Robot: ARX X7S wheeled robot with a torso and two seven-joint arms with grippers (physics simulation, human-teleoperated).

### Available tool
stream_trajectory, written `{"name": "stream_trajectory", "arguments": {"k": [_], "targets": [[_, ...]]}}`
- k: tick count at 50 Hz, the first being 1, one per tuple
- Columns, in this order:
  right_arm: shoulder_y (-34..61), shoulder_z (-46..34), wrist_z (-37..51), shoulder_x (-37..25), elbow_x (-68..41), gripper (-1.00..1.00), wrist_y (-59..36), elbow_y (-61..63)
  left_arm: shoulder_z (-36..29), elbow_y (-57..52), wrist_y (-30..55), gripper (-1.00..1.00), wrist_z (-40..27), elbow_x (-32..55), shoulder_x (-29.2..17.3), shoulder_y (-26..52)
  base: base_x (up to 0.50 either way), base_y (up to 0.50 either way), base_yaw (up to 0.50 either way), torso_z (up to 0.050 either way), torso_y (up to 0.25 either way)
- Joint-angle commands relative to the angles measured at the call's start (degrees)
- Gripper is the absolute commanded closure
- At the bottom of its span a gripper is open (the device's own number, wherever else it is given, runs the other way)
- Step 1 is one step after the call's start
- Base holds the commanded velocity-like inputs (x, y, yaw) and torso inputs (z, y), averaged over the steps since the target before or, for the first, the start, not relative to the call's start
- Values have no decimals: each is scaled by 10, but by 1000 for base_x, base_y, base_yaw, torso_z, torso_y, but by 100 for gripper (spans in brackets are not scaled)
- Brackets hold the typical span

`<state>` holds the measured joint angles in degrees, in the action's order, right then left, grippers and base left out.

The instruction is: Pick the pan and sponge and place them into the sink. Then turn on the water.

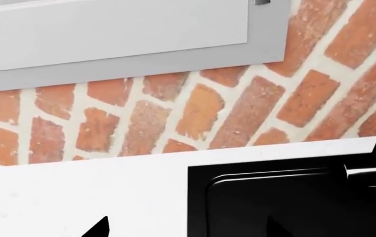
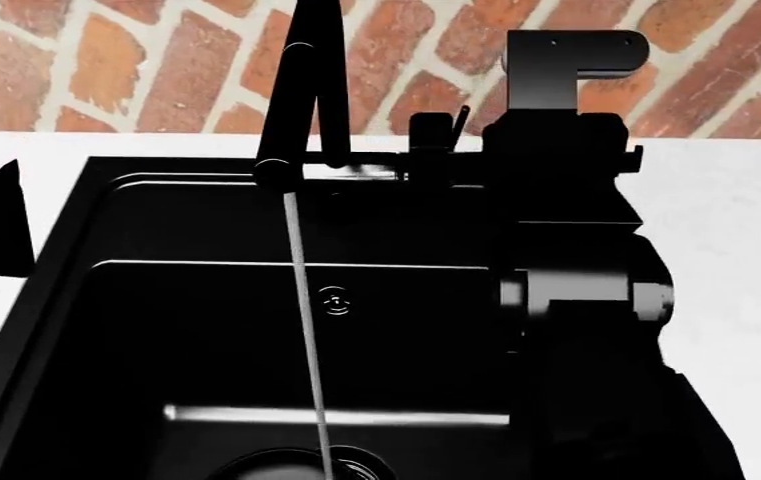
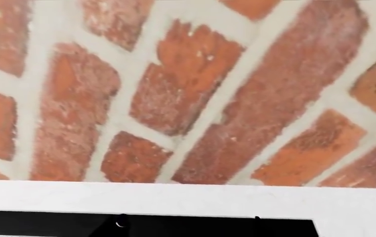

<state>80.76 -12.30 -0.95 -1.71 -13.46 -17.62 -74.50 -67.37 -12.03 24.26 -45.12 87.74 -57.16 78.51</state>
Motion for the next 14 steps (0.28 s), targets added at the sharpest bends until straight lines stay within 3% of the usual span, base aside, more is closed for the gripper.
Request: {"name": "stream_trajectory", "arguments": {"k": [1, 14], "targets": [[-7, 31, -6, 0, 38, -100, -2, -4, 11, -1, -5, -100, 1, 1, 2, -4, 0, 0, 0, 0, 0], [-12, 52, -10, -1, 56, -100, -2, -4, 11, 6, 1, -100, -2, -1, 13, 1, 0, 0, 0, 0, 0]]}}
